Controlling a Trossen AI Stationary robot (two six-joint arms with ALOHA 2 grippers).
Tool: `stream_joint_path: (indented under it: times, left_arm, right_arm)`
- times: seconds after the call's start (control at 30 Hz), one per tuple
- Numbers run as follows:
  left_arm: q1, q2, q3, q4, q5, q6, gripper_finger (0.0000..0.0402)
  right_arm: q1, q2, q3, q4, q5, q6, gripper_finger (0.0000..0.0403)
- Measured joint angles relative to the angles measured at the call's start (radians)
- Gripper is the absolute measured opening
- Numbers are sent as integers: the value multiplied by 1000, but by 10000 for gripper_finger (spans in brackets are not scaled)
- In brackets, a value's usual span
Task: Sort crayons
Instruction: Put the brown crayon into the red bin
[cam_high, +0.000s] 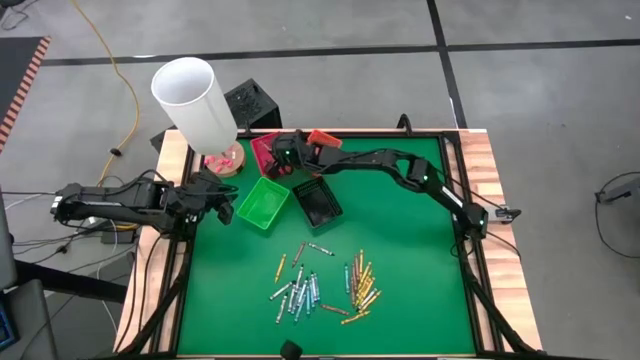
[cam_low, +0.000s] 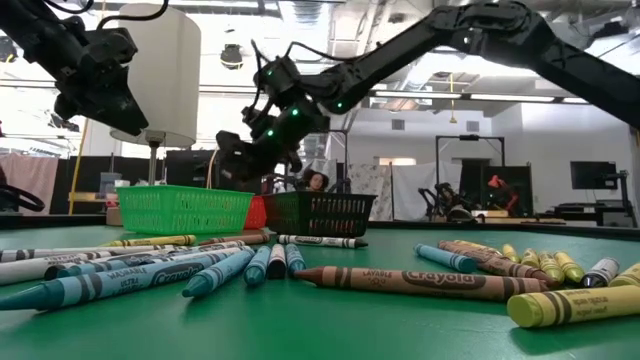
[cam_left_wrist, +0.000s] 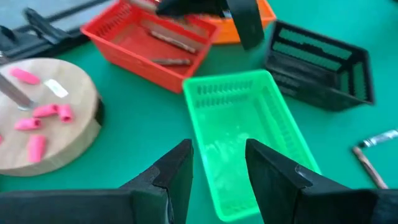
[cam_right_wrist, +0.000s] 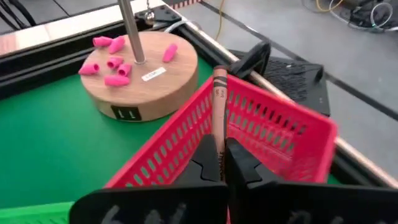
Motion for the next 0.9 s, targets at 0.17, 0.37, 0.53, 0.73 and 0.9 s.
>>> stream_joint_path:
  times: [0.17, 0.37, 0.53, 0.73, 0.9]
  left_arm:
    - [-9, -3, 0, 17, -36, 28, 137]
    - [-72, -64, -35, 134, 11, 149, 137]
    - [-120, -170, -139, 311, 34, 197, 137]
    - [-136, -280, -207, 369, 80, 250, 137]
    - [-139, -364, -246, 377, 145, 264, 137]
  right_arm:
    - [-2, 12, 5, -3, -5, 5, 3]
    - [-7, 12, 7, -6, -5, 5, 4]
    - [-7, 12, 6, -26, -5, 5, 4]
    - [-15, 12, 6, -29, -29, 5, 8]
    - [-22, 12, 6, -54, -50, 11, 21]
